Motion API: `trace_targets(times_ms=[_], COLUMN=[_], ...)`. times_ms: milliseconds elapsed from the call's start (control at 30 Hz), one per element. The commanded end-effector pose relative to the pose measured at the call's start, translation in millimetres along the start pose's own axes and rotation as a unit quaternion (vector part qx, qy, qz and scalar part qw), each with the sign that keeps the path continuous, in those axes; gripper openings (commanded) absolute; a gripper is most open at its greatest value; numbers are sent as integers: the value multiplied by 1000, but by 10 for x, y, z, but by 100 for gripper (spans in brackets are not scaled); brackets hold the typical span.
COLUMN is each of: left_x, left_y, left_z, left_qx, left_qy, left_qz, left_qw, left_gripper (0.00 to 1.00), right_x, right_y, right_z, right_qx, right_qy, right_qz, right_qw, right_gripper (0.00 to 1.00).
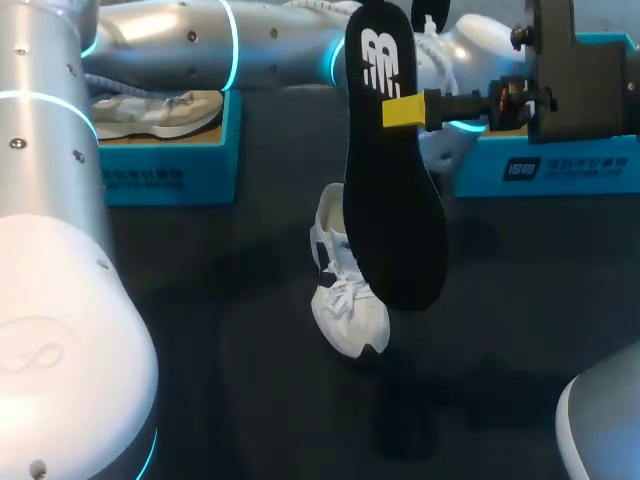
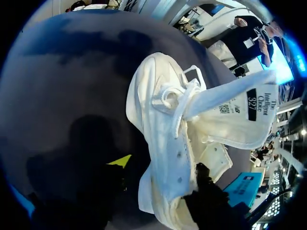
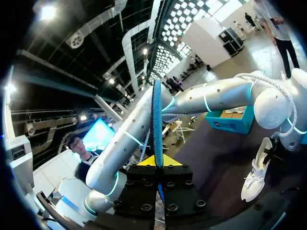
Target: Take the shoe out of the shoebox, open the shoe tongue, remove and reinsert the insole, then place the shoe into the shoebox
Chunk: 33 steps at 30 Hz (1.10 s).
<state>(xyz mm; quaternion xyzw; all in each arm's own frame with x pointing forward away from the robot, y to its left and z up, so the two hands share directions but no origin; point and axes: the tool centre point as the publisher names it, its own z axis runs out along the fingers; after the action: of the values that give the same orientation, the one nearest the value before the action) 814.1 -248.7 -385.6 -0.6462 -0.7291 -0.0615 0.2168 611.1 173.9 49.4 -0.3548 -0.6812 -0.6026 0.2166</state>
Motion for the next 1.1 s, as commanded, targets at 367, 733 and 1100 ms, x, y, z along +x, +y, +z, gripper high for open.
trace_targets(times_ms=[367, 733, 1100], left_x=[336, 670, 1230], left_y=[-6, -49, -242], left_z=[-657, -1017, -1286], left_qx=[68, 122, 210], left_qy=[-137, -254, -323], left_qz=[-27, -38, 0], left_qw=[988, 959, 923], left_gripper=[100, 100, 100], right_x=[-4, -4, -4], right_y=[10, 10, 10], right_z=[25, 25, 25], right_qx=[0, 0, 0], right_qy=[0, 0, 0], right_qz=[0, 0, 0], right_qw=[1000, 1000, 1000], right_gripper=[0, 0, 0])
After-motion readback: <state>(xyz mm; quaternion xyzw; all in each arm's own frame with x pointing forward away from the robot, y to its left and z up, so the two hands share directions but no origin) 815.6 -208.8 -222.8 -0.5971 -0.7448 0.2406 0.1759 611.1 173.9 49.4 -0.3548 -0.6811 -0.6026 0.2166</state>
